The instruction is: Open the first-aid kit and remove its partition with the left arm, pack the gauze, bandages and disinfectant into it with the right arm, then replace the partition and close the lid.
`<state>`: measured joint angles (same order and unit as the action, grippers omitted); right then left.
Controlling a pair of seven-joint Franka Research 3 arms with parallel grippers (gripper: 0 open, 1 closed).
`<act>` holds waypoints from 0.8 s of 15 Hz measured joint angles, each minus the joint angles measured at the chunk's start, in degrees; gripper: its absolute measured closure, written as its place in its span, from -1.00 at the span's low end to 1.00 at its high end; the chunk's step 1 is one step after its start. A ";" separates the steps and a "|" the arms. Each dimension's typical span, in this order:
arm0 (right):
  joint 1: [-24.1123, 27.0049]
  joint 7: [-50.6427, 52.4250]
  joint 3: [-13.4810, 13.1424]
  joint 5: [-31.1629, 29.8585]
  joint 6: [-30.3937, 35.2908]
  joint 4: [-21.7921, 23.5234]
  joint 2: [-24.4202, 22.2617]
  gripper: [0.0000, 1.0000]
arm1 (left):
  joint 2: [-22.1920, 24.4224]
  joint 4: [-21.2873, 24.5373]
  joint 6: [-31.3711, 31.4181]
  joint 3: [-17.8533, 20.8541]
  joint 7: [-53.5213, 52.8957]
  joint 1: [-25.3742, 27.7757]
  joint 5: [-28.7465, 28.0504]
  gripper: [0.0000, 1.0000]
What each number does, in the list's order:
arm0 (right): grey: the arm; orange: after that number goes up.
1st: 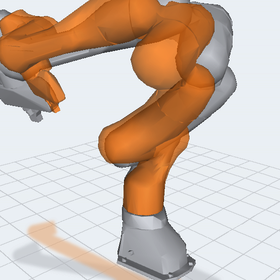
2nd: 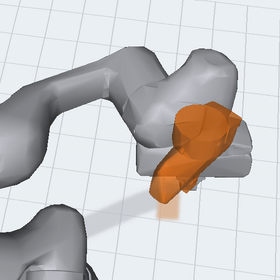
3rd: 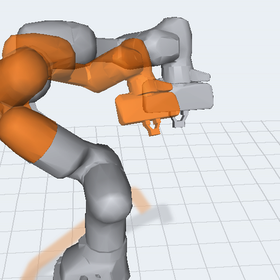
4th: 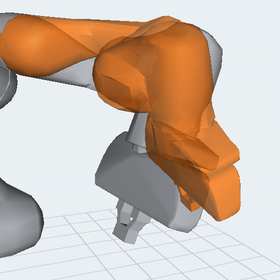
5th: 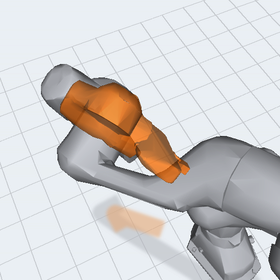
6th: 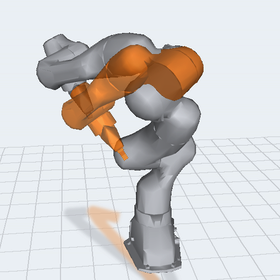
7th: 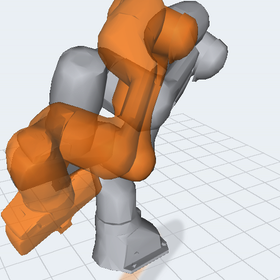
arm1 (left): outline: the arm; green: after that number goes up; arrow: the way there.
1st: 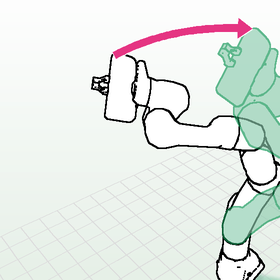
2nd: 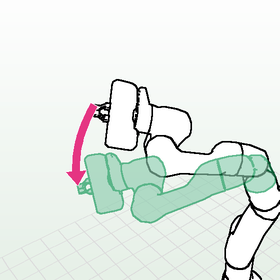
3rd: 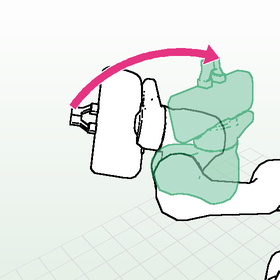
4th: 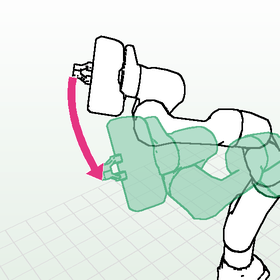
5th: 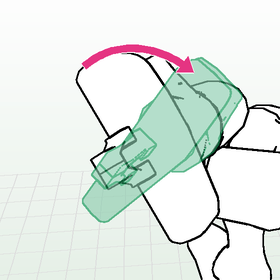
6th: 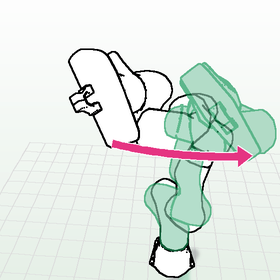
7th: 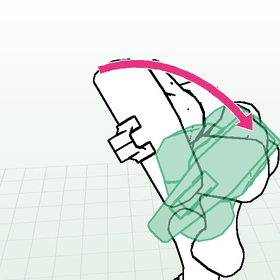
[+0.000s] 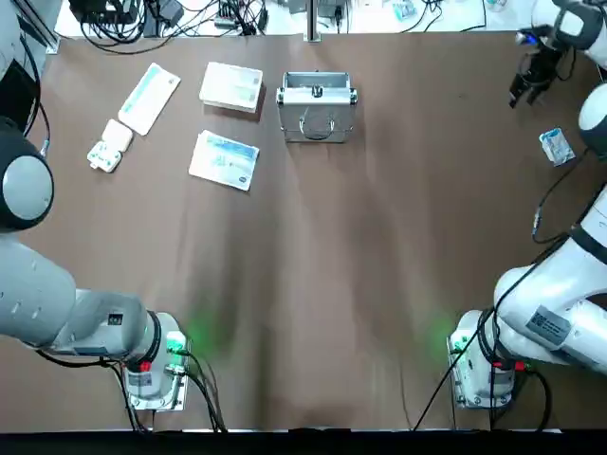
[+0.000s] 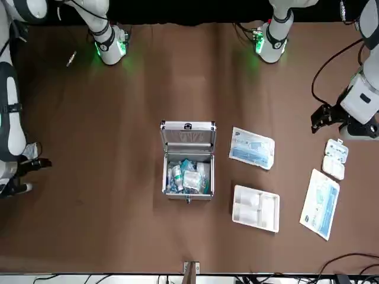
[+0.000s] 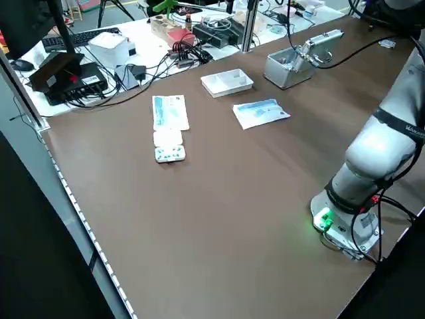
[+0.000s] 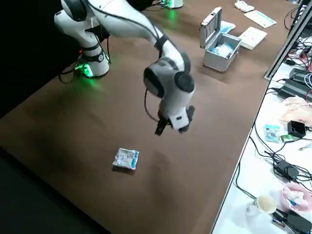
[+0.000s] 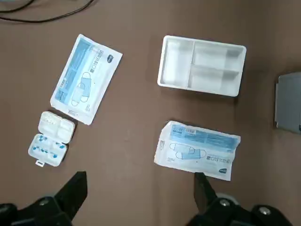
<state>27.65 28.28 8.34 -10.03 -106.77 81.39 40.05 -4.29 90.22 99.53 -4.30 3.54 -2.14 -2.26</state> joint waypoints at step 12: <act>9.88 8.85 0.03 -15.97 -9.40 2.64 6.51 -0.44 | 0.09 1.04 1.06 -0.11 -0.01 0.06 0.00 -1.00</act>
<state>37.54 37.14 8.37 -26.00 -116.18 84.04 46.55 -4.21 91.26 100.60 -4.42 3.54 -2.08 -2.26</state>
